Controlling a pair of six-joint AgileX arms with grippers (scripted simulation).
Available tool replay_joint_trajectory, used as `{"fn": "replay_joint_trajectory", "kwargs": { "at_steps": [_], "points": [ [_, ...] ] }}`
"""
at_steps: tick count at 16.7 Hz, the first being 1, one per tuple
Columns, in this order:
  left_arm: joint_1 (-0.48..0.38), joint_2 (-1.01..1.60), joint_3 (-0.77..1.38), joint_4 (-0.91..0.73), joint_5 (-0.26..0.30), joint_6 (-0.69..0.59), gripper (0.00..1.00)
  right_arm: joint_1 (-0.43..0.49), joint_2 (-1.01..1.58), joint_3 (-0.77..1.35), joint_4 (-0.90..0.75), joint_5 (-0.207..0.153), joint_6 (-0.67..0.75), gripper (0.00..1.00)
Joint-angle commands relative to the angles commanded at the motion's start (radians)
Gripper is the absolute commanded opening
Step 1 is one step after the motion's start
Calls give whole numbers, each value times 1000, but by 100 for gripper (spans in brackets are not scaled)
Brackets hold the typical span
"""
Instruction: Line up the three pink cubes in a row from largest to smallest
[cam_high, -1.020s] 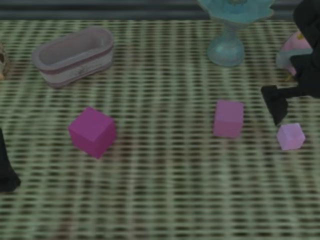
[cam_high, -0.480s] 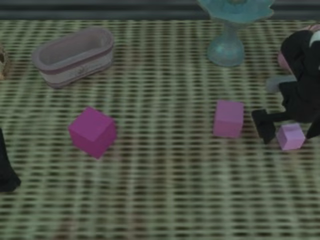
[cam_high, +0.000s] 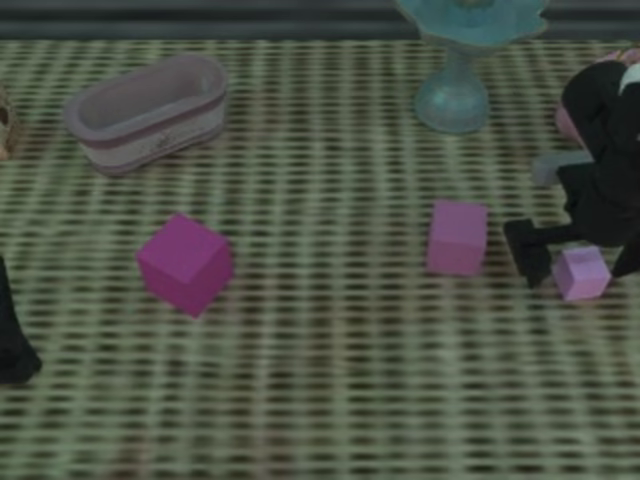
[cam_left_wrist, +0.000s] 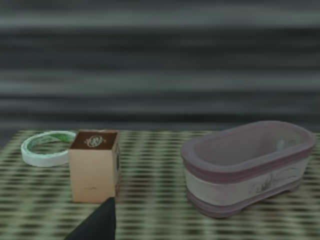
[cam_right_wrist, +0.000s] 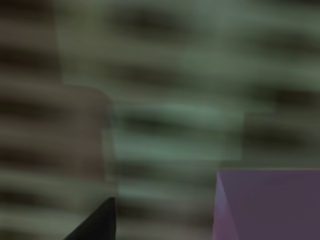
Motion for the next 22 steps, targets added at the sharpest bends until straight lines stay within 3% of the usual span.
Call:
{"fn": "replay_joint_trajectory", "kwargs": {
  "at_steps": [10,22],
  "points": [
    [0,0,0,0,0,0,100,0,0,0,0,0,0,2],
    [0,0,0,0,0,0,100,1,-53,46,-57,1,-2,0]
  ]
}}
